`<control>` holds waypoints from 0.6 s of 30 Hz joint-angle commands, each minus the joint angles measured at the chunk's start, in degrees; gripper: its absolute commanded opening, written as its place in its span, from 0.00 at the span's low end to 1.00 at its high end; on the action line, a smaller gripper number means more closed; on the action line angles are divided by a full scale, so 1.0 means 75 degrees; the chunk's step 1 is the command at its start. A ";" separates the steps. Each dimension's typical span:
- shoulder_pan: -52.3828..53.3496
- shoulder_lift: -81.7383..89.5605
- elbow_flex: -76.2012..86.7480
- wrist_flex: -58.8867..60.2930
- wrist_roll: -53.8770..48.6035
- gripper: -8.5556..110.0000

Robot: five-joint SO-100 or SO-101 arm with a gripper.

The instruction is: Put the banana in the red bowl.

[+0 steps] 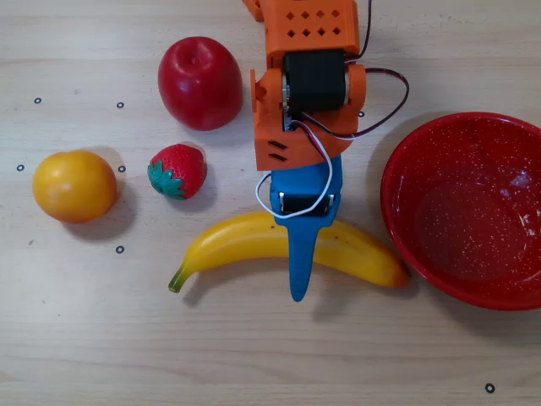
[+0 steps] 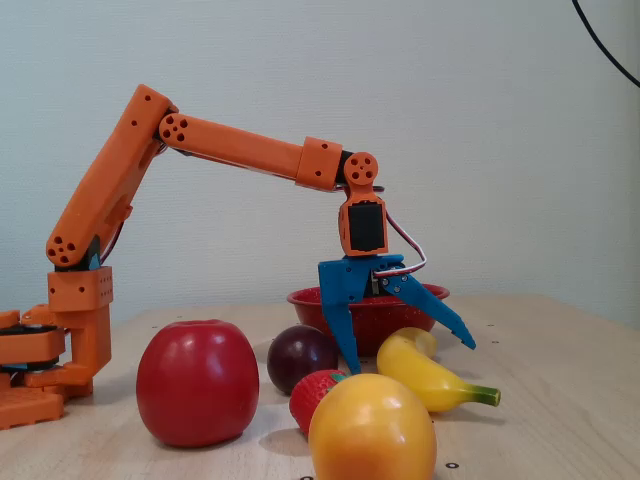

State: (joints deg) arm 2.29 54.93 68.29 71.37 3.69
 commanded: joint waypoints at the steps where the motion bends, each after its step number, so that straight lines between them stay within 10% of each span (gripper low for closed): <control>1: 0.0199 0.0305 -0.0586 -0.0187 0.0117 0.48; 18: 0.0176 0.0270 -0.0563 -0.0152 0.0234 0.37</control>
State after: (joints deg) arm 2.29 54.32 67.59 71.37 3.60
